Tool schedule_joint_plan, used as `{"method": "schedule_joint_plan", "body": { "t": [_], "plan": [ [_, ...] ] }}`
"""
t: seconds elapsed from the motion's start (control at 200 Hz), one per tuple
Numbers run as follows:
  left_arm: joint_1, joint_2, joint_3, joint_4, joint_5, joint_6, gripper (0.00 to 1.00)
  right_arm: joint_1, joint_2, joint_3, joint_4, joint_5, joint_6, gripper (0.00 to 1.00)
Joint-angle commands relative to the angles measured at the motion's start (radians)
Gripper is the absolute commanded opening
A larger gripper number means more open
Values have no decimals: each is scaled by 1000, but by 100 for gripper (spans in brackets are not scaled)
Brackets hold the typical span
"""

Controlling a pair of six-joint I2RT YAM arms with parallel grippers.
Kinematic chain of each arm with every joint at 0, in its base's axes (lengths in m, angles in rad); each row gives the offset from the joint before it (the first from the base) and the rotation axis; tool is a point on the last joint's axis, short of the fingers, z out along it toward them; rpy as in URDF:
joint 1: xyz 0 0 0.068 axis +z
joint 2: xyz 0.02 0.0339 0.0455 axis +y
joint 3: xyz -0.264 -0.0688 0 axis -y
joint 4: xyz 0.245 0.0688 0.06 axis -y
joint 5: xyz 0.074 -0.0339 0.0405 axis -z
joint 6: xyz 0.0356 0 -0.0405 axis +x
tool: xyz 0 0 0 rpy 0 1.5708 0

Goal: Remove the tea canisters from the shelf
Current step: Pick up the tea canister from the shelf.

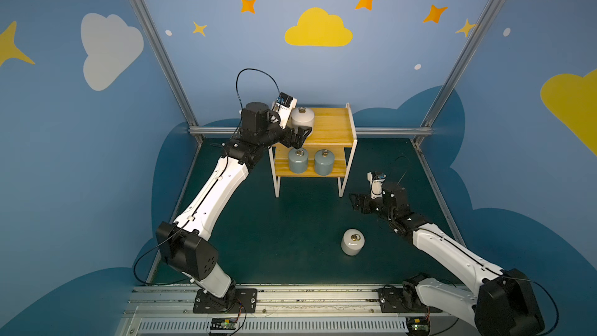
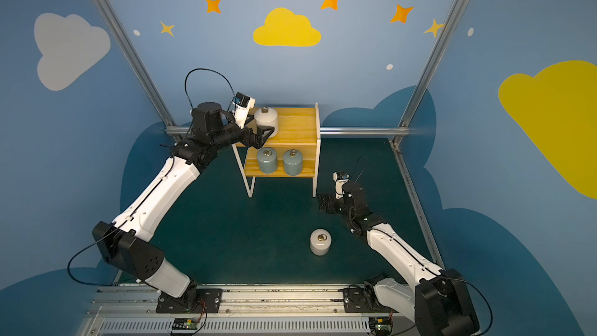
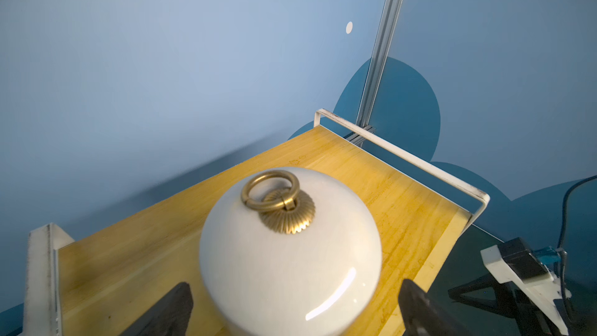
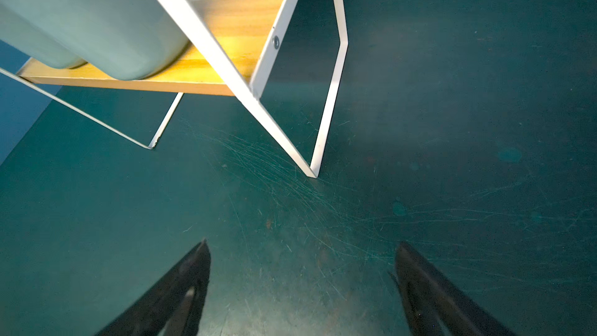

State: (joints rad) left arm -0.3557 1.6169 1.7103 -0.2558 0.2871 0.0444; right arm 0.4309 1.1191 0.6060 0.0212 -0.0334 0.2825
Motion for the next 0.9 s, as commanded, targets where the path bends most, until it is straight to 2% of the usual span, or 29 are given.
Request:
{"method": "schedule_joint_plan", "body": {
  "t": [0.0,0.33,0.896],
  "plan": [
    [2,25,42,27,30,-16,100,-10,7,25,23,-21,-9,91],
    [4,72,90,18,-3,-19,100,-30,21,35,29,-42,-8,91],
    [6,122,127,28,37,-33,99,-41,13,31,22,-49,-3,91]
  ]
}}
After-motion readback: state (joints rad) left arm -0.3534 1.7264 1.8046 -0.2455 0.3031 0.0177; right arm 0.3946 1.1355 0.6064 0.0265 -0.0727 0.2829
